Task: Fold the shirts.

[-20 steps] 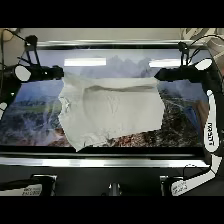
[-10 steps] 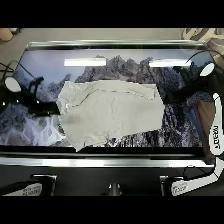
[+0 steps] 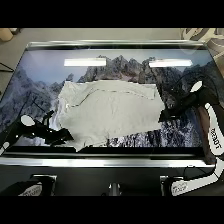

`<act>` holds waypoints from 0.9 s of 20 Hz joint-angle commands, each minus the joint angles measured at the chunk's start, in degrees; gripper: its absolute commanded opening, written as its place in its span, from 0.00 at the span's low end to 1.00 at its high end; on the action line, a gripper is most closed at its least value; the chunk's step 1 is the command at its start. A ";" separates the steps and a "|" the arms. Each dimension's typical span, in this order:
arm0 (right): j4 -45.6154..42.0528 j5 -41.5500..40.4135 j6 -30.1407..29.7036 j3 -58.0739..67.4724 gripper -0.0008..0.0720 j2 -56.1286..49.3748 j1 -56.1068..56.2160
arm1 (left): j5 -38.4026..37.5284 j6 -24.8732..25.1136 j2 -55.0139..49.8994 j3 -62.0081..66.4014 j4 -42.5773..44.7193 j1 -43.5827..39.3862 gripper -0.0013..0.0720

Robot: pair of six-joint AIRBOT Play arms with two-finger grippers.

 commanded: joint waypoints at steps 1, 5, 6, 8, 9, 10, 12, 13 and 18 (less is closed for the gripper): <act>0.20 -3.78 1.22 -3.02 0.80 0.04 -0.02 | 4.26 0.96 -1.42 -1.81 -1.97 -2.93 0.85; 1.16 -5.70 1.16 -6.23 0.81 0.02 -0.02 | 8.48 -0.76 -2.36 -1.70 -2.08 -5.66 0.34; 2.05 -6.08 1.14 -6.75 0.81 0.02 -0.02 | 8.66 -0.74 -2.34 -1.51 -2.10 -5.64 0.12; 3.10 -8.15 1.16 -8.09 0.80 0.02 0.44 | 8.61 0.17 -2.01 -0.59 -2.08 -5.64 0.05; 3.21 -9.40 1.46 -8.87 0.80 -0.02 1.07 | 8.61 0.17 -1.62 0.11 -2.08 -5.66 0.05; 3.04 -10.75 1.53 -9.40 0.67 -0.02 1.68 | 8.63 0.59 -1.05 0.87 -2.08 -5.66 0.05; 3.06 -12.66 1.18 -9.16 0.04 0.31 2.89 | 8.59 2.62 0.83 3.15 -1.88 -5.66 0.05; 3.87 -13.05 -0.70 -8.48 0.04 1.44 3.15 | 8.63 2.95 2.49 5.07 -1.29 -5.64 0.05; 2.89 -17.16 -7.67 6.19 0.03 21.73 3.13 | 11.69 0.85 18.69 29.92 9.60 -5.64 0.05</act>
